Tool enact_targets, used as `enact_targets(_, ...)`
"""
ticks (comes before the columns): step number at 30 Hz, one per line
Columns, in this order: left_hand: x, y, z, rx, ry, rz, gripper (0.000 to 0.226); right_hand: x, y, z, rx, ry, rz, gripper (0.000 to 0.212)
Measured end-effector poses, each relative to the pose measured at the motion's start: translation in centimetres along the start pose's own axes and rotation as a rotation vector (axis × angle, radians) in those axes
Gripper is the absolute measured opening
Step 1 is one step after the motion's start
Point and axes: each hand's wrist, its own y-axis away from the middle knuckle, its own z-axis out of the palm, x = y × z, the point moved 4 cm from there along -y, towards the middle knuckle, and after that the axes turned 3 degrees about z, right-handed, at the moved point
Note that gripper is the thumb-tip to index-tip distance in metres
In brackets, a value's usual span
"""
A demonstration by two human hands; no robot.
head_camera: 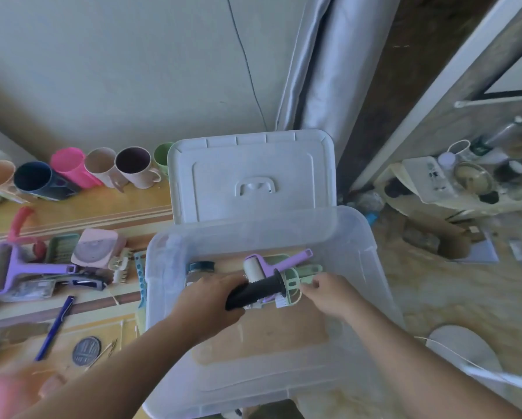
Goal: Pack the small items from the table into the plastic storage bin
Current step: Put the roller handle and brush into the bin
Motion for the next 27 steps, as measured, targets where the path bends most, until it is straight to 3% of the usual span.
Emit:
enact_targets(3, 0.8, -0.9, 0.7, -0.027, -0.047, 0.045, 0.028, -2.9, 3.6, -2.7, 0.104, -0.056, -0.250, 0.017)
enact_targets(5, 1.8, -1.6, 1.3, -0.052, -0.087, 0.108, 0.036, -5.3, 5.7, -2.8, 0.141, 0.007, -0.430, 0.022)
enact_targets(7, 2.7, -2.2, 2.2, -0.032, -0.153, 0.202, 0.042, -6.8, 6.4, -0.8, 0.065, 0.158, -0.472, 0.031)
enact_targets(9, 3.6, -2.7, 3.1, -0.016, -0.205, 0.245, 0.044, -7.0, 6.5, 1.1, 0.017, 0.255, -0.422, 0.041)
enact_targets(13, 5.8, -2.6, 3.6, 0.135, -0.210, 0.348, 0.050, -4.8, 6.2, 1.3, 0.000, 0.122, -0.296, 0.059)
enact_targets(16, 6.5, -1.8, 2.9, 0.226, -0.202, 0.365, 0.048, -1.4, 5.3, -0.1, 0.110, 0.128, -0.147, 0.056)
enact_targets(18, 5.8, -0.9, 2.8, 0.229, -0.187, 0.342, 0.043, 0.9, 4.5, -0.7, 0.192, 0.131, -0.037, 0.061)
enact_targets(22, 2.5, 1.1, 3.2, 0.178, -0.182, 0.248, 0.043, 2.5, 3.2, -0.2, 0.201, 0.249, 0.098, 0.097)
enact_targets(27, 0.3, 3.2, 3.2, 0.088, -0.210, 0.162, 0.040, 1.7, 2.2, 0.5, 0.172, 0.375, 0.152, 0.099)
